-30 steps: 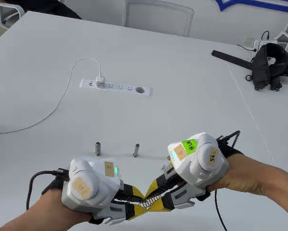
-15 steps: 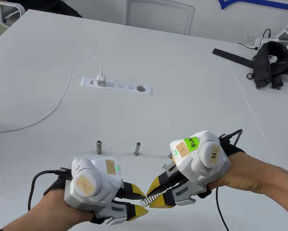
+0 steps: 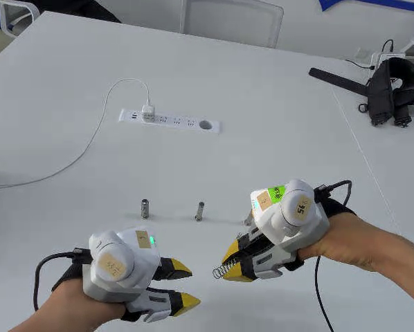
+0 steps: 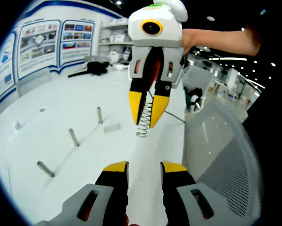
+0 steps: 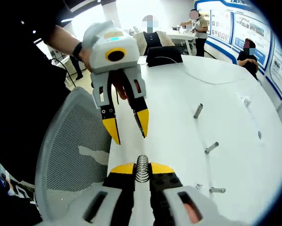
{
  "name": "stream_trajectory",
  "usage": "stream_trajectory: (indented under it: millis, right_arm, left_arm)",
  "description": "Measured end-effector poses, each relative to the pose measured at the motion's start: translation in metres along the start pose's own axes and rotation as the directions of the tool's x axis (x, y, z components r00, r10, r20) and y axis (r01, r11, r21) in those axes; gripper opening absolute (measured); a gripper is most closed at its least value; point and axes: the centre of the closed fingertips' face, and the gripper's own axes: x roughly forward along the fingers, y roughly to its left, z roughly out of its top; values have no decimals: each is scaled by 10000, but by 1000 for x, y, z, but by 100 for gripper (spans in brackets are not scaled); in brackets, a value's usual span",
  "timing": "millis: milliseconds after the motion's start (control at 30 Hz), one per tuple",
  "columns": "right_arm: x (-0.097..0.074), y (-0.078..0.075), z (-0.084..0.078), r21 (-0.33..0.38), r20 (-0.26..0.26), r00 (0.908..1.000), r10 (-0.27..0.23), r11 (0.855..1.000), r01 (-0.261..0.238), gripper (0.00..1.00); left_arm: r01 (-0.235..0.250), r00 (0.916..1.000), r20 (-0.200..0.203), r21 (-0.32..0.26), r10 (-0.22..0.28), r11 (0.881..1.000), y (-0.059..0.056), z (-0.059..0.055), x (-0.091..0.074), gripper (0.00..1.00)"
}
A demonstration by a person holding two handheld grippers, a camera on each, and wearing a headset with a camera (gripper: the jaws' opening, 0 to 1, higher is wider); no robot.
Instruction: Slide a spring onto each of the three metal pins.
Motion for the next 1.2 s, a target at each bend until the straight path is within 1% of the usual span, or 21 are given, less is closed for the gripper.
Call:
stream_trajectory:
  millis: [100,167,267,367,467,567,667,867,933,1100,1200]
  right_arm:
    - [1,-6,-8,125,-148,9998,-100,9999,102,12]
    - [1,-13,-13,372,-197,9993,-313,9988,320,12]
    - [2,-22,-18,655,-227,9986,-484,9966,498,12]
    - [1,-31,-22,820,-353,9971,-668,9942,695,12]
    - [0,-42,-25,993,-469,9953,-844,9911,887,12]
    - [-1,-51,-28,962,-579,9932,-1009,9897,1061,12]
    - [-1,-58,-28,909,-687,9915,-1107,9890,1167,12]
    - [1,-72,-24,933,-760,9899,-1200,9875,1269,12]
    - [2,-79,-24,994,-871,9872,-1335,9849,1420,12]
    - [5,-89,-19,1060,-823,9876,-1334,9842,1418,12]
    - [5,-96,-14,1053,-780,9866,-1435,9829,1513,12]
  left_arm:
    - [-272,9996,49,-161,273,9995,6,-2,-1,27]
    - [-487,9987,115,-313,491,9983,11,-3,-1,28]
    - [-733,9970,189,-552,745,9958,16,-6,-1,30]
    - [-955,9952,142,-701,967,9930,21,-10,-1,32]
    - [-1198,9924,165,-846,1216,9892,26,-11,-4,35]
    - [-1436,9893,138,-952,1455,9850,32,-15,-5,37]
    - [-1615,9864,135,-1075,1638,9810,36,-17,-7,39]
    - [-1966,9797,106,-1440,2001,9699,46,-23,-13,45]
    - [-2067,9777,47,-1525,2098,9665,49,-26,-15,47]
    - [-2328,9718,-29,-1710,2358,9574,58,-31,-21,51]
    - [-2475,9681,-59,-1775,2504,9525,64,-33,-24,53]
